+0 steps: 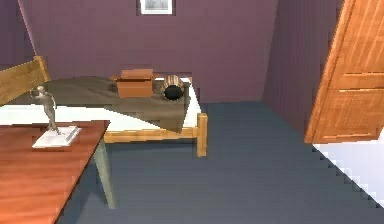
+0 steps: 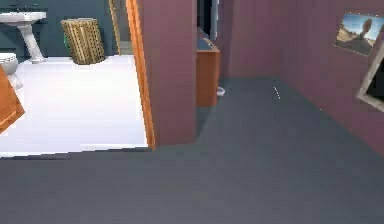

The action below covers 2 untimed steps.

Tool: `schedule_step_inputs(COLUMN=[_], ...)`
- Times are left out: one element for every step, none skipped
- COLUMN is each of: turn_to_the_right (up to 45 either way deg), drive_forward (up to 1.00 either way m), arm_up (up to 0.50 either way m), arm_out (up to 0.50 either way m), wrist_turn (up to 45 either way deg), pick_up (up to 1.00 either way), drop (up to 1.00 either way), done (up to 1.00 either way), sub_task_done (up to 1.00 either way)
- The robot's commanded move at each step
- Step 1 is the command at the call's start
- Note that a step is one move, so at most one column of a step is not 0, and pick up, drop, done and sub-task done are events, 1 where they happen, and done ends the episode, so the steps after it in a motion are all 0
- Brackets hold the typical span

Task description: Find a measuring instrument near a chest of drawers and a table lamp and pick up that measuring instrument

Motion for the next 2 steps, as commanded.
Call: schedule_step_inputs(turn_to_the_right=[0.0,-45.0], drive_forward=[0.3,0.0], arm_up=[0.0,0.0], arm_out=[0.0,0.0], wrist_turn=[0.0,0.0], pick_up=[0.0,0.0], drop=[0.0,0.0], done=[0.0,0.0], sub_task_done=[0.0,0.0])
